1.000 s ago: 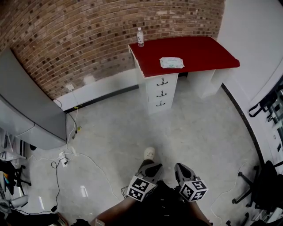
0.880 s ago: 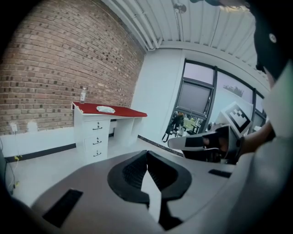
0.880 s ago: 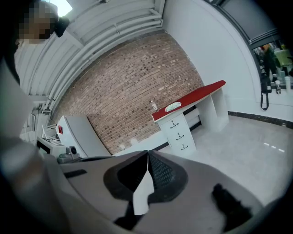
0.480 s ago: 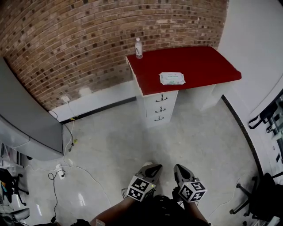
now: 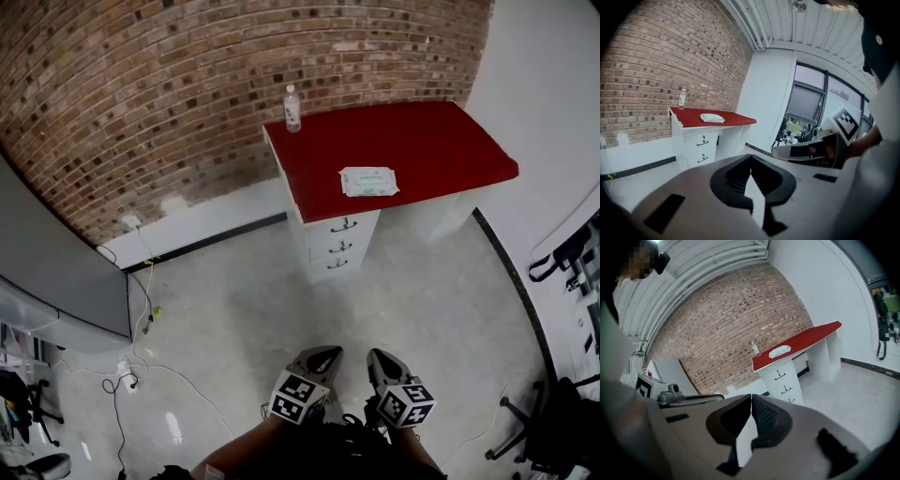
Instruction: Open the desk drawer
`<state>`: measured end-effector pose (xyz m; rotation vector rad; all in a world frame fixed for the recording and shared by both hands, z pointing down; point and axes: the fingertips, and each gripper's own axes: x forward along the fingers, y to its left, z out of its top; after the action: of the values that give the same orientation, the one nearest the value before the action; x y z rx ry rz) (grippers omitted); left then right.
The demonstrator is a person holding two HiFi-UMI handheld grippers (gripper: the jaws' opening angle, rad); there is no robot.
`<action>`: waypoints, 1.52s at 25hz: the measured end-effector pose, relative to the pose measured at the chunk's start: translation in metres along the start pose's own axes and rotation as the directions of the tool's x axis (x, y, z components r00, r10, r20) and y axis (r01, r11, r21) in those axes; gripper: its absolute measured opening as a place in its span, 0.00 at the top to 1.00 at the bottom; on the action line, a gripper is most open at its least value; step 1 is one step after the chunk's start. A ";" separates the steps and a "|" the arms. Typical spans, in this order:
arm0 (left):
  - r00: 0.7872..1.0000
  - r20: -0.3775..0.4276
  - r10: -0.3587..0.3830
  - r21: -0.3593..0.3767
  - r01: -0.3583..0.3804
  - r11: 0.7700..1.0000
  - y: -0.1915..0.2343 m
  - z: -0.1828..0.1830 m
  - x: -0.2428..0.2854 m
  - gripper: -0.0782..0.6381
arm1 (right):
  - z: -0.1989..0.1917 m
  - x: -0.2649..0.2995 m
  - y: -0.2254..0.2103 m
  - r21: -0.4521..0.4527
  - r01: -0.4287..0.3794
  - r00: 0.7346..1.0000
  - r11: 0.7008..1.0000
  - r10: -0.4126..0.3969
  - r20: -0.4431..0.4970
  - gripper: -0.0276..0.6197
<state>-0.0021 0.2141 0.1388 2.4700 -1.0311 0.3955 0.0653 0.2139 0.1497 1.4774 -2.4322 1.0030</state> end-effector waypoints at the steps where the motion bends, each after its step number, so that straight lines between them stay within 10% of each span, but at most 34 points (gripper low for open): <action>1: 1.000 -0.002 -0.003 0.000 0.003 1.000 0.005 0.003 0.003 0.88 | 0.004 0.005 -0.001 0.002 0.005 1.000 1.000 -0.005 -0.001 0.94; 25: 0.991 -0.021 -0.129 0.033 0.129 0.991 0.092 0.049 0.046 0.88 | 0.059 0.113 0.001 0.034 0.058 0.997 0.998 -0.060 0.056 0.94; 38: 0.998 -0.015 -0.067 -0.027 0.067 0.997 0.118 0.054 0.059 0.88 | 0.074 0.142 -0.009 0.030 0.020 1.000 0.999 -0.020 0.014 0.94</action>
<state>-0.0420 0.0782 0.1499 2.4662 -0.9382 0.3767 0.0161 0.0616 0.1566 1.5204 -2.4168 1.0336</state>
